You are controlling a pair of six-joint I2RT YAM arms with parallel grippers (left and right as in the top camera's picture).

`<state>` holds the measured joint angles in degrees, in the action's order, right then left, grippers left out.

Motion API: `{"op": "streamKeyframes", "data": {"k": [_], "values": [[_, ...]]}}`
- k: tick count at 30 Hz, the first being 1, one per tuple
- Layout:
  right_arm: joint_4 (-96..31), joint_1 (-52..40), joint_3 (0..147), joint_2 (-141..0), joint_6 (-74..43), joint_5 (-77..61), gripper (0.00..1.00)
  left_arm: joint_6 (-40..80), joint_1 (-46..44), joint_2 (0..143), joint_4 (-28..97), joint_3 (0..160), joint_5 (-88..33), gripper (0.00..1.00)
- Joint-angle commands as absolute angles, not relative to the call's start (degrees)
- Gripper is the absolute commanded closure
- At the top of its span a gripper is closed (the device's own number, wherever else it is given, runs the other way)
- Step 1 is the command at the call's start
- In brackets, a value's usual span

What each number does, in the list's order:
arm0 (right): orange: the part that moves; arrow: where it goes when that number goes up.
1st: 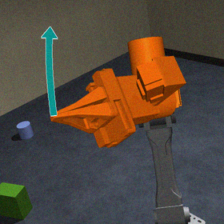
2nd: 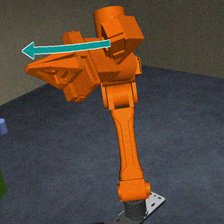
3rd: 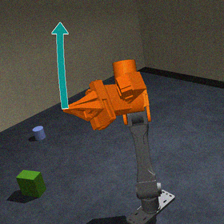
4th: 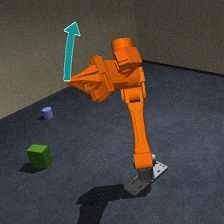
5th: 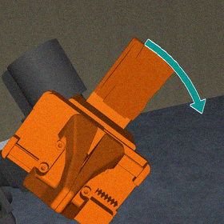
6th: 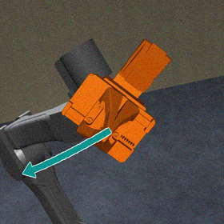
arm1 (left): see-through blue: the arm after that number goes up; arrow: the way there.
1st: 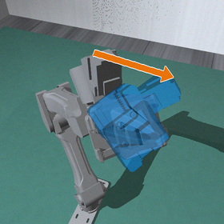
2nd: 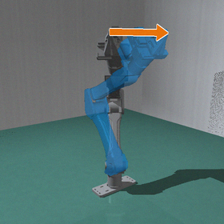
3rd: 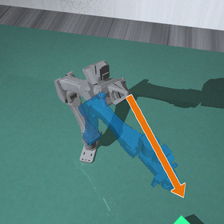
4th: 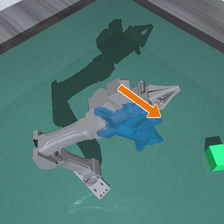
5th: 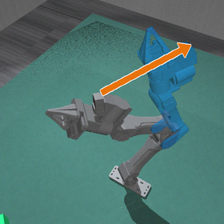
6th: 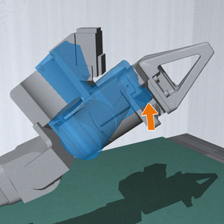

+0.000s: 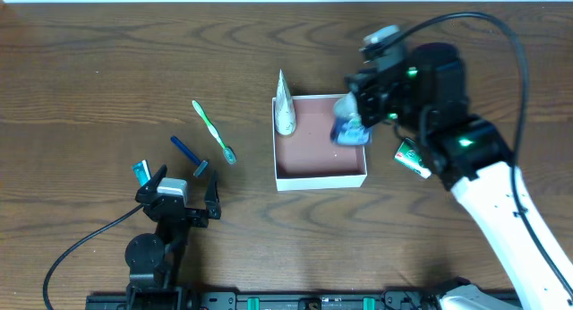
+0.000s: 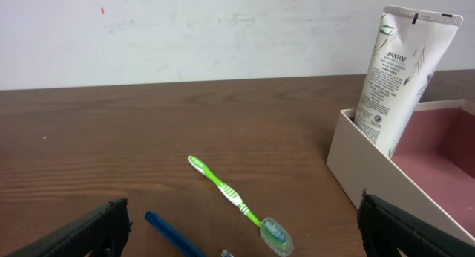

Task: Pack container
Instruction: 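Carry the soap bottle into the box beside the tube and release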

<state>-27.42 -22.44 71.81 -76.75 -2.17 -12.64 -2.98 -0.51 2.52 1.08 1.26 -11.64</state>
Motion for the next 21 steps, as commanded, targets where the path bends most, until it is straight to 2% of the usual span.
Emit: {"op": "streamKeyframes", "data": {"k": [1,21], "values": [[-26.39,-25.12,72.62,-79.50,-2.90,-11.51,0.73,-3.31,-0.27,2.55,2.96,0.23,-12.23,0.02],[-12.73,-26.30,72.62,-93.80,3.11,-12.25,0.72,-3.31,-0.27,2.55,2.96,0.23,-12.23,0.02]]}}
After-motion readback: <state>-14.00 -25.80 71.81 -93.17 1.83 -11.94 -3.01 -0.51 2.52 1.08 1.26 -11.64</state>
